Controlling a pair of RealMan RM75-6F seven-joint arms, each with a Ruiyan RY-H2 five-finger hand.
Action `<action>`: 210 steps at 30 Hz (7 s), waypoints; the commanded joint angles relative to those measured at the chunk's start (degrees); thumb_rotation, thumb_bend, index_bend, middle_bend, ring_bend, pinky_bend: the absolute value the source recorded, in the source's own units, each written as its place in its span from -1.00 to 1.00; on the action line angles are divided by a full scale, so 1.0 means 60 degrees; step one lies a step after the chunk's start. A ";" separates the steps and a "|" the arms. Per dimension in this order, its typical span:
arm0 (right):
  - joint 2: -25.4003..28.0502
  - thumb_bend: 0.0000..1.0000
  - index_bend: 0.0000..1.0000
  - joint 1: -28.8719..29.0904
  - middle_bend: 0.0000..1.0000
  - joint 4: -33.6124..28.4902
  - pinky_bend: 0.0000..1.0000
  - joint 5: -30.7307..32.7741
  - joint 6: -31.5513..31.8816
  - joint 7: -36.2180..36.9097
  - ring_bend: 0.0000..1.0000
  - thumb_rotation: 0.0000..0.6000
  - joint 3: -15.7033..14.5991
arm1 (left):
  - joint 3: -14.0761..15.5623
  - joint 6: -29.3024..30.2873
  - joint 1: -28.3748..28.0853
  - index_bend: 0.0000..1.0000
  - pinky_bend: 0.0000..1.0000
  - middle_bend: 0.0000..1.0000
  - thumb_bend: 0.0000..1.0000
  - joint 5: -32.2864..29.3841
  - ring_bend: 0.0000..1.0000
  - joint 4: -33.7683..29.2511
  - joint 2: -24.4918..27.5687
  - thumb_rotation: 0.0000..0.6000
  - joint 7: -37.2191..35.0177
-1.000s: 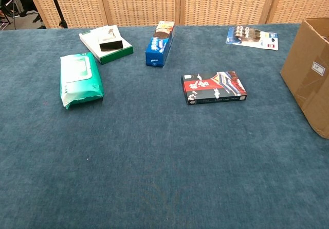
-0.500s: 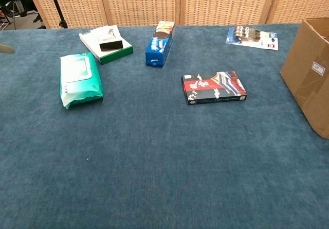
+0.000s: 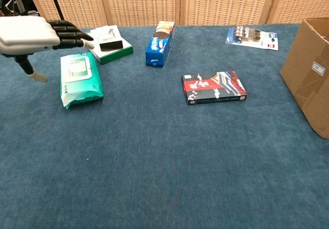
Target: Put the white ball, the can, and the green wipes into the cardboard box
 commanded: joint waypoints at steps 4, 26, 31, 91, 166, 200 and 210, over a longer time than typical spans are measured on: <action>-0.0045 -1.00 -1.00 0.0025 -1.00 0.0146 -0.98 0.0151 -0.0315 0.0090 -1.00 1.00 0.0152 | 0.0403 -0.0336 -0.0420 -1.00 -0.91 -1.00 -1.00 -0.0062 -1.00 0.0937 -0.0733 1.00 -0.0531; 0.0147 -1.00 -1.00 -0.0200 -1.00 0.0027 -0.98 -0.0031 -0.0377 0.0540 -1.00 1.00 0.0399 | 0.1245 0.0106 -0.0832 0.31 0.03 0.04 -0.41 -0.0277 0.02 0.1952 -0.1569 1.00 -0.1054; 0.0216 -1.00 -1.00 -0.0267 -1.00 -0.0056 -0.98 -0.0097 -0.0349 0.0660 -1.00 1.00 0.0419 | 0.1232 0.0766 -0.0798 0.39 0.03 0.04 -0.29 -0.0353 0.03 0.1644 -0.1372 1.00 -0.0781; 0.0661 -1.00 -1.00 -0.0577 -1.00 -0.0275 -0.99 -0.0256 -0.0431 0.1607 -1.00 1.00 0.0632 | -0.3113 -0.3518 -0.3561 -1.00 -0.51 -1.00 -1.00 -1.1449 -1.00 -1.0216 -0.0934 1.00 0.9196; -0.5112 -1.00 -1.00 0.4390 -1.00 -0.2393 -0.99 -0.0458 -0.6489 -0.9444 -1.00 1.00 -0.0415 | -0.2050 0.3604 0.4877 -1.00 -0.67 -1.00 -1.00 -0.5311 -1.00 -0.7217 0.4026 1.00 -0.1271; -0.4919 -0.76 -0.40 0.5759 -0.07 -0.1190 -0.43 0.3140 -0.7185 -0.8478 -0.18 1.00 0.0349 | -0.2412 0.3257 0.5057 -1.00 -0.67 -1.00 -1.00 -0.5038 -1.00 -0.7276 0.4090 1.00 -0.1389; -0.4384 0.29 0.17 0.5696 0.41 -0.1783 -0.22 0.1408 -0.6883 -0.6334 0.28 1.00 0.0304 | -0.2441 0.3152 0.5064 -1.00 -0.67 -1.00 -1.00 -0.4977 -1.00 -0.7298 0.4114 1.00 -0.1434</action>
